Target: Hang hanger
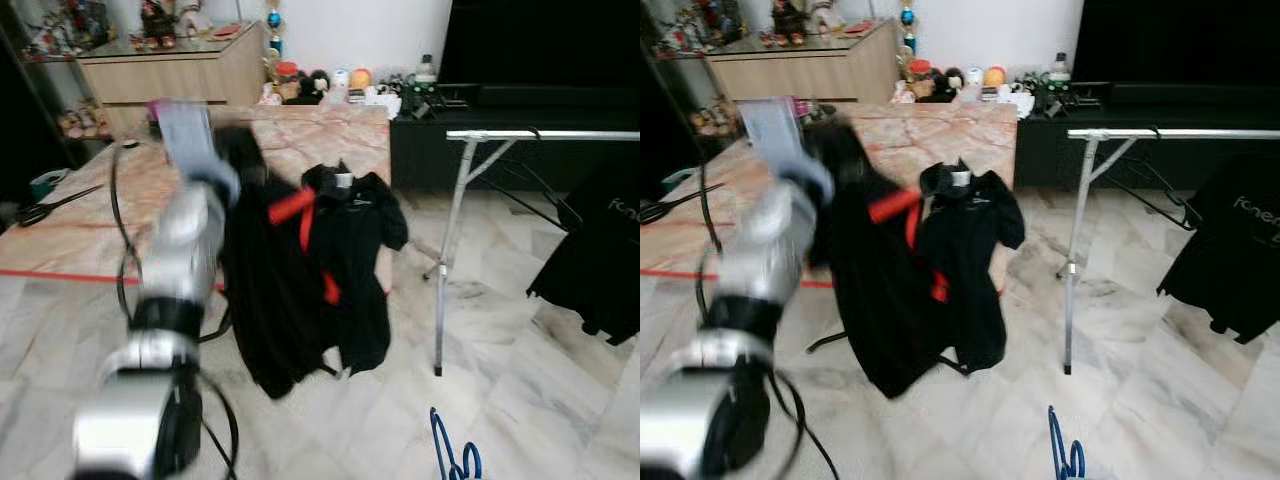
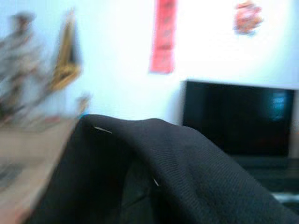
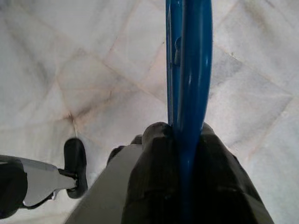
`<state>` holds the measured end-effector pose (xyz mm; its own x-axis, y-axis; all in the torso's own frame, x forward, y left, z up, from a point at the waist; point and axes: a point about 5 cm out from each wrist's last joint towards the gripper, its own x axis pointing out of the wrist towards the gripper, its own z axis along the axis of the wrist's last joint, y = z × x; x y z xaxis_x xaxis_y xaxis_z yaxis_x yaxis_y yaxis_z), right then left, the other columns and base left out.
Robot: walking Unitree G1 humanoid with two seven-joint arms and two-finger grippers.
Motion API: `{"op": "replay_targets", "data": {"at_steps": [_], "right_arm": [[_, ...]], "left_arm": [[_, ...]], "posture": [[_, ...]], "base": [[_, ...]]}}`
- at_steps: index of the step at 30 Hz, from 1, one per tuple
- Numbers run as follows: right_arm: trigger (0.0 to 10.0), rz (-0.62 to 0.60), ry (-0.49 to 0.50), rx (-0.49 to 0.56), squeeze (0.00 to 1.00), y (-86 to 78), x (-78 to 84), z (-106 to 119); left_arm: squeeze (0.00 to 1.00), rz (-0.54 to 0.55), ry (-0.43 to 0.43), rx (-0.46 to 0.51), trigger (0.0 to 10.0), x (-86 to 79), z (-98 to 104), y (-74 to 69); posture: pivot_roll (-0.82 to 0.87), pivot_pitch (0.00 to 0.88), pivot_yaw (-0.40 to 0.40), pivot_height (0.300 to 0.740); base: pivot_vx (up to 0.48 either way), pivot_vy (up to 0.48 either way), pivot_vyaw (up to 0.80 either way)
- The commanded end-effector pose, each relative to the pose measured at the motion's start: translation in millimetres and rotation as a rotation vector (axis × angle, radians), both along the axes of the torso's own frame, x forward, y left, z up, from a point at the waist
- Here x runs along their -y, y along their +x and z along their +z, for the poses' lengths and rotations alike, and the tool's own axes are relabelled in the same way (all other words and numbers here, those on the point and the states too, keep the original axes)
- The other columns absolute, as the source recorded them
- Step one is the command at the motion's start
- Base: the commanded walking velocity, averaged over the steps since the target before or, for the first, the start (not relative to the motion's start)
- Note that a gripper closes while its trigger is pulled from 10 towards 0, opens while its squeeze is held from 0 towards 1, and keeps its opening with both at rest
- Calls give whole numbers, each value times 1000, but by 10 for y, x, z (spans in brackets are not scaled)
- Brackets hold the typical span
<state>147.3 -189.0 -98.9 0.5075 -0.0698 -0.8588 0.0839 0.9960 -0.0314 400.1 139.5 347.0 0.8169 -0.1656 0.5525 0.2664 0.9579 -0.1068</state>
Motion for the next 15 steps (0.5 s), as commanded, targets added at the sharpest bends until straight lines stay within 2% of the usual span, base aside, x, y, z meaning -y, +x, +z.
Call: {"op": "replay_targets", "data": {"at_steps": [1,8,15], "right_arm": [[10000,5,25,9,0,40,-79,6],[10000,-2,29,9,0,50,-86,8],[10000,-1,28,2,0,39,-84,3]], "left_arm": [[0,12,8,26,10000,-58,74,7],[0,-5,40,2,10000,36,25,96],[0,6,44,-11,10000,-10,-35,121]], "posture": [[121,0,54,740],[111,0,60,740],[108,0,62,740]], "base": [[356,0,0],[357,0,0],[358,0,0]]}}
